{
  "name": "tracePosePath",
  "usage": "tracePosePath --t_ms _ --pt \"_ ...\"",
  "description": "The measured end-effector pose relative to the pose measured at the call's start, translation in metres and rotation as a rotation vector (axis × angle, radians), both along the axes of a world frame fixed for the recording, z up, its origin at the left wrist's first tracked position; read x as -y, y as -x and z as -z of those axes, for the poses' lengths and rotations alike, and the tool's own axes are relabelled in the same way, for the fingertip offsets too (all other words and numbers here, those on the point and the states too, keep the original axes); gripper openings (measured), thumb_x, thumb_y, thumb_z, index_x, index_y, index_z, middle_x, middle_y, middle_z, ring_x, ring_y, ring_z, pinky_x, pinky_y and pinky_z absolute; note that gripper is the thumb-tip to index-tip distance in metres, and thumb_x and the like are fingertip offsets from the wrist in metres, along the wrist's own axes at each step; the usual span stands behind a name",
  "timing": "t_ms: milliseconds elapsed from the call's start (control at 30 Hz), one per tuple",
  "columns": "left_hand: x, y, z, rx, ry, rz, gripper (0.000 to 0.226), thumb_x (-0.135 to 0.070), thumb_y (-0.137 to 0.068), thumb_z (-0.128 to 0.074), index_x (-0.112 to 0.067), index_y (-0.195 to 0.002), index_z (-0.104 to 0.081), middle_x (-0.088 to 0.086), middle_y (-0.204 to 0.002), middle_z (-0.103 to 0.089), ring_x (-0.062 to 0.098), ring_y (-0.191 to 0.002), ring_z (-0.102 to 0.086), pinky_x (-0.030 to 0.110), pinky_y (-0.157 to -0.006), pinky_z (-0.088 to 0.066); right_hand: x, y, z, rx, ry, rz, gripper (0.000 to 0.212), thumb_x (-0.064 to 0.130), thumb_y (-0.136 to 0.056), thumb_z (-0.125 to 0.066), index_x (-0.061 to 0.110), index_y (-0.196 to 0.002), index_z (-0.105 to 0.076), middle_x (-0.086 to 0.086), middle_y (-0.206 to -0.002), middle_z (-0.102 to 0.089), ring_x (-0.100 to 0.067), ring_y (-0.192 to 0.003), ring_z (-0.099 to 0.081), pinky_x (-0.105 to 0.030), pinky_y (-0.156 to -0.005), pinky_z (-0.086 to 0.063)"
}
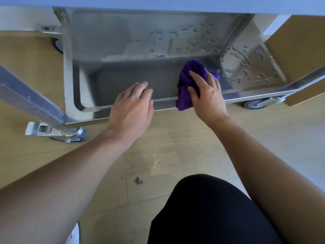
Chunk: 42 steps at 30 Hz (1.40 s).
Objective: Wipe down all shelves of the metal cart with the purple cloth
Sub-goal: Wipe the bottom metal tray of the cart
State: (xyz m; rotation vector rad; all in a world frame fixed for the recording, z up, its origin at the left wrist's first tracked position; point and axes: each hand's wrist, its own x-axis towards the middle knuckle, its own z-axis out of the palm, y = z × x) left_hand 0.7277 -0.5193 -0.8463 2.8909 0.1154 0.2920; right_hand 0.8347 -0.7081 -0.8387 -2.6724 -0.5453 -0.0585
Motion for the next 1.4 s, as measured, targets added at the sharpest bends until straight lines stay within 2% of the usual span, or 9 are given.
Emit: tracePosePath --t_ms 233,367,433,567,700,867,967,1133,1400 --pt "-0.033 0.048 0.003 -0.037 -0.051 -0.195 0.044 -0.030 -0.101 -0.038 -0.003 -0.134 -0.050 0.017 -0.142 -0.045 0.032 -0.131 -0.045 0.046 -0.107 -0.040 -0.031 0.008 0.005 0.027 -0.008 -0.011 0.044 0.028 -0.100 -0.046 0.018 -0.143 -0.046 -0.017 -0.154 -0.032 -0.039 -0.142 -0.024 -0.050 -0.117 -0.024" --pt "-0.032 0.055 0.008 -0.055 -0.043 -0.195 0.049 -0.029 -0.103 -0.034 0.001 -0.142 -0.041 0.018 -0.150 -0.036 0.031 -0.140 -0.035 0.046 -0.114 -0.032 -0.082 0.025 0.006 0.072 -0.045 -0.188 0.042 0.027 -0.097 -0.048 0.016 -0.137 -0.054 -0.019 -0.149 -0.041 -0.041 -0.136 -0.034 -0.052 -0.113 -0.030" --pt "-0.033 0.055 0.006 -0.040 0.015 -0.216 0.050 -0.029 -0.101 -0.039 0.003 -0.139 -0.043 0.017 -0.148 -0.039 0.029 -0.139 -0.036 0.043 -0.114 -0.032 -0.106 0.035 0.006 0.081 -0.051 -0.291 0.040 0.024 -0.097 -0.049 0.015 -0.135 -0.056 -0.020 -0.147 -0.043 -0.042 -0.134 -0.037 -0.051 -0.113 -0.032" --pt "-0.038 0.058 0.003 0.027 0.145 -0.230 0.050 -0.029 -0.094 -0.049 0.006 -0.130 -0.051 0.016 -0.141 -0.046 0.028 -0.131 -0.047 0.038 -0.110 -0.038 -0.126 0.040 0.008 0.084 -0.072 -0.431 0.037 0.017 -0.094 -0.053 0.014 -0.131 -0.060 -0.020 -0.144 -0.047 -0.042 -0.132 -0.041 -0.052 -0.109 -0.036" --pt "-0.040 0.057 0.000 0.035 0.102 -0.202 0.041 -0.028 -0.091 -0.053 -0.001 -0.123 -0.056 0.012 -0.134 -0.051 0.026 -0.113 -0.058 0.037 -0.097 -0.045 -0.128 0.039 0.009 0.068 -0.096 -0.489 0.037 0.018 -0.094 -0.052 0.016 -0.131 -0.060 -0.016 -0.145 -0.047 -0.038 -0.133 -0.042 -0.051 -0.107 -0.039" --pt "-0.032 0.047 -0.003 0.017 -0.023 -0.303 0.029 -0.029 -0.090 -0.050 -0.003 -0.101 -0.060 0.011 -0.117 -0.057 0.028 -0.102 -0.060 0.038 -0.078 -0.044 -0.112 0.035 0.003 0.032 -0.106 -0.443 0.040 0.018 -0.096 -0.049 0.027 -0.135 -0.055 -0.004 -0.148 -0.044 -0.024 -0.138 -0.036 -0.040 -0.106 -0.043" --pt "-0.025 0.037 -0.009 -0.010 -0.068 -0.349 0.025 -0.025 -0.087 -0.047 -0.004 -0.097 -0.058 0.012 -0.106 -0.056 0.031 -0.094 -0.057 0.039 -0.071 -0.041 -0.093 0.031 0.000 0.040 -0.082 -0.382 0.042 0.015 -0.097 -0.049 0.028 -0.136 -0.053 -0.004 -0.148 -0.043 -0.024 -0.138 -0.035 -0.038 -0.105 -0.042" --pt "-0.004 0.014 -0.013 -0.027 -0.024 -0.241 0.024 -0.018 -0.082 -0.052 -0.006 -0.101 -0.061 0.012 -0.110 -0.055 0.033 -0.101 -0.054 0.044 -0.081 -0.045 -0.054 0.023 0.000 0.030 -0.057 -0.266 0.043 0.012 -0.098 -0.048 0.025 -0.139 -0.052 -0.008 -0.149 -0.041 -0.026 -0.139 -0.035 -0.035 -0.110 -0.035" --pt "0.058 -0.035 -0.008 0.022 0.109 0.040 0.023 -0.011 -0.084 -0.054 -0.009 -0.102 -0.067 0.006 -0.114 -0.062 0.028 -0.115 -0.055 0.042 -0.084 -0.046 0.019 0.001 0.000 0.029 -0.033 -0.074 0.043 0.014 -0.098 -0.048 0.024 -0.139 -0.052 -0.007 -0.148 -0.043 -0.026 -0.136 -0.039 -0.032 -0.109 -0.034"
